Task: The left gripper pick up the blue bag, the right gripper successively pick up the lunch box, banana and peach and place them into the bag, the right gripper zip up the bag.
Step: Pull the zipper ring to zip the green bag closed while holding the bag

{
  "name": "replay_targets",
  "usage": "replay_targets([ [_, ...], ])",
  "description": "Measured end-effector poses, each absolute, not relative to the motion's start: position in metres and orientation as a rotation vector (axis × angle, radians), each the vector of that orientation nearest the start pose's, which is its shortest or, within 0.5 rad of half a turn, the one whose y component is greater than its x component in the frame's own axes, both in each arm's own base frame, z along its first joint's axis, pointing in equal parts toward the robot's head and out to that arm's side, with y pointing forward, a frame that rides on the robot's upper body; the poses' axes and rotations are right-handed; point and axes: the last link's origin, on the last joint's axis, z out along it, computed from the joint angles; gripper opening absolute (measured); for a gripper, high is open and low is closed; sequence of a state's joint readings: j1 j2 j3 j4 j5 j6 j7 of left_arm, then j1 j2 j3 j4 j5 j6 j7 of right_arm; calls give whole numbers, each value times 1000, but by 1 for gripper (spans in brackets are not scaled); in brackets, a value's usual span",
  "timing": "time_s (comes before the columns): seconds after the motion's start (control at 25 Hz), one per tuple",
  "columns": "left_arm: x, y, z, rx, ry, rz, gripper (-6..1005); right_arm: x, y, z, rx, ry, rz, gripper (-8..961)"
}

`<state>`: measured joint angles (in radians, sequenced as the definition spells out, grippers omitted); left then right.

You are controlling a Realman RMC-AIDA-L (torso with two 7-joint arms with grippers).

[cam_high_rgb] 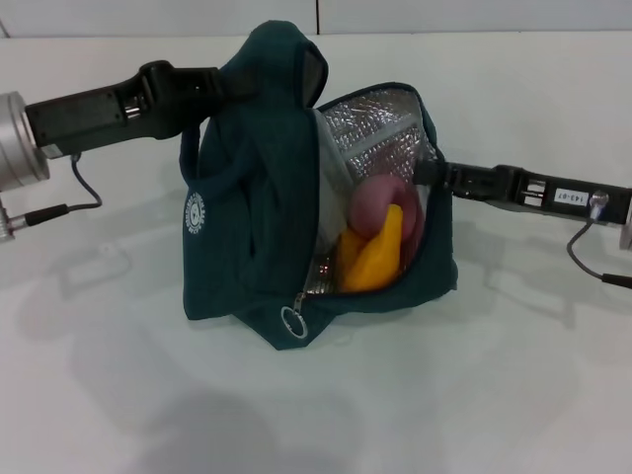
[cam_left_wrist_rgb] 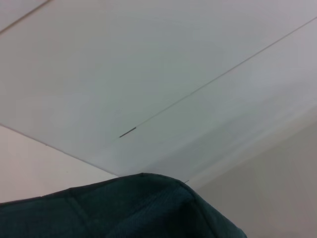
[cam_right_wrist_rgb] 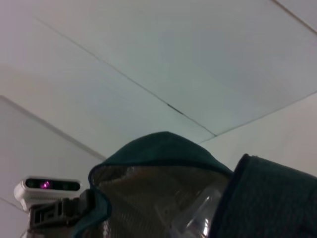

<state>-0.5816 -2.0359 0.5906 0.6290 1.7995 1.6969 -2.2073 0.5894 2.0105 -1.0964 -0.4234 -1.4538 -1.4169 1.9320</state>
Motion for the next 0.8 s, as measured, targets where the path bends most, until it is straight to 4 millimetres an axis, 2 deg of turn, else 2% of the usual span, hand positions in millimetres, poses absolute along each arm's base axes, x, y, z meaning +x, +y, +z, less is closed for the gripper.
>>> replay_targets([
  [0.2, -228, 347, 42, -2415, -1653, -1259, 42, 229, 348, -24, -2509, 1517, 1080, 667],
  [0.44, -227, 347, 42, -2420, -1660, -1261, 42, 227, 347, -21, -2521, 1504, 1114, 439],
  [0.52, -226, 346, 41, -2430, -1665, -1264, 42, 225, 346, -15, -2530, 1469, 1155, 210],
  [0.8, -210, 340, 38, -2520, -1702, -1317, 42, 223, 341, 28, -2542, 1228, 1264, 70],
])
